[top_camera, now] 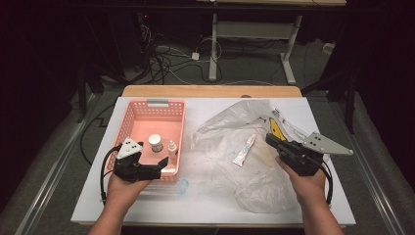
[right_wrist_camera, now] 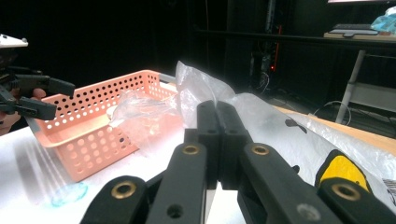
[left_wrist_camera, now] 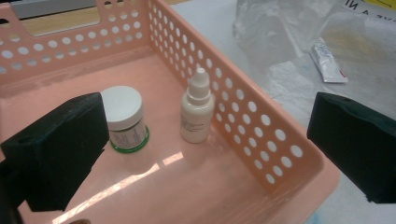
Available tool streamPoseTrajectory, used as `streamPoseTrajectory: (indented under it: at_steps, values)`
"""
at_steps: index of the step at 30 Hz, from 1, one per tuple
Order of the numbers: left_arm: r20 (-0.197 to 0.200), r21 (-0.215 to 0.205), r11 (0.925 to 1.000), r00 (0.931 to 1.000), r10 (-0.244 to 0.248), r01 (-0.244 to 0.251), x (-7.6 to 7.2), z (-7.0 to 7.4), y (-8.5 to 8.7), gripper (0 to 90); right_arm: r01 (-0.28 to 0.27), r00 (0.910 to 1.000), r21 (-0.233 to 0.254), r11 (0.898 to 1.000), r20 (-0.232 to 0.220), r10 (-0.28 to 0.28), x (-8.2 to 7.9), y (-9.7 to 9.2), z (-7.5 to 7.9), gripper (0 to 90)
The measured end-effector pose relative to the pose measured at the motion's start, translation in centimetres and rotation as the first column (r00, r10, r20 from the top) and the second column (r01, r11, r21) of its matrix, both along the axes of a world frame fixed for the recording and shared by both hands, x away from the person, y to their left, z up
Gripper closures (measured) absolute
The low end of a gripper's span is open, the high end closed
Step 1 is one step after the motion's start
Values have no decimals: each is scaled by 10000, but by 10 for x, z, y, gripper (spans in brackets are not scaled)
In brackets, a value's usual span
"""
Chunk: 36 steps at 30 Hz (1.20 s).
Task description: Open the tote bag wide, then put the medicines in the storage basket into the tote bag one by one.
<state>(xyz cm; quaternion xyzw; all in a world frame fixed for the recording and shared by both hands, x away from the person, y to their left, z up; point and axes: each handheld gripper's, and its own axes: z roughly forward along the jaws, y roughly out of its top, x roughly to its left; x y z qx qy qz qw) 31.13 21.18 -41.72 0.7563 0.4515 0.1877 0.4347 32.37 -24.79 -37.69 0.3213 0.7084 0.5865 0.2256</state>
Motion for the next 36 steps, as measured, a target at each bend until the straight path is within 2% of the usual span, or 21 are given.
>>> streamPoseTrajectory:
  at_steps: [4, 7, 11, 15, 21, 25, 27, 29, 32, 34, 36]
  values:
    - [160, -83, 9998, 9997, 164, -163, 4, 7, 4, 0, 150, 9999, 22, 9999, 61, -150, 1, -4, 0, 900]
    - [185, -282, 9990, 9992, 346, -341, 9, 14, 8, 0, 165, 9998, -59, 9998, 68, -165, 1, -7, 0, 900]
    - [229, -501, 9974, 9983, 535, -523, 18, 23, 11, 0, 198, 9998, 65, 9998, 79, -198, -1, -7, 2, 900]
    - [58, -215, 9974, 9976, 687, -686, 35, 24, 11, 0, 190, 9998, 80, 9998, 111, -191, 0, -9, 3, 900]
    - [-574, 26, 9947, 9931, 1023, -1024, 63, 14, 14, 8, 190, 9998, 24, 9998, 96, -191, 0, -8, 1, 900]
    - [-1111, 177, 9928, 9866, 1198, -1186, 79, 6, 17, 22, 107, 9998, -106, 9999, 175, -105, -1, -8, 2, 900]
    - [-1346, 211, 9920, 9828, 1262, -1245, 86, 2, 18, 36, 190, 9998, 27, 9998, 98, -190, -1, -9, 1, 900]
    - [-1550, 436, 9903, 9783, 1375, -1322, 92, -1, 18, 50, 191, 9997, 22, 9998, 117, -191, 0, -9, 1, 900]
    - [-1890, 737, 9908, 9739, 1258, -1137, 99, -4, 17, 80, 173, 9998, -14, 9998, 129, -173, 0, -8, 1, 900]
    - [-2301, 748, 9920, 9662, 1162, -1015, 103, -8, 17, 132, 142, 9998, -51, 9999, 157, -141, 0, -8, 1, 900]
    - [-2636, 1032, 9909, 9582, 1113, -867, 107, -11, 16, 145, 137, 9998, -65, 9999, 154, -136, 0, -7, 1, 900]
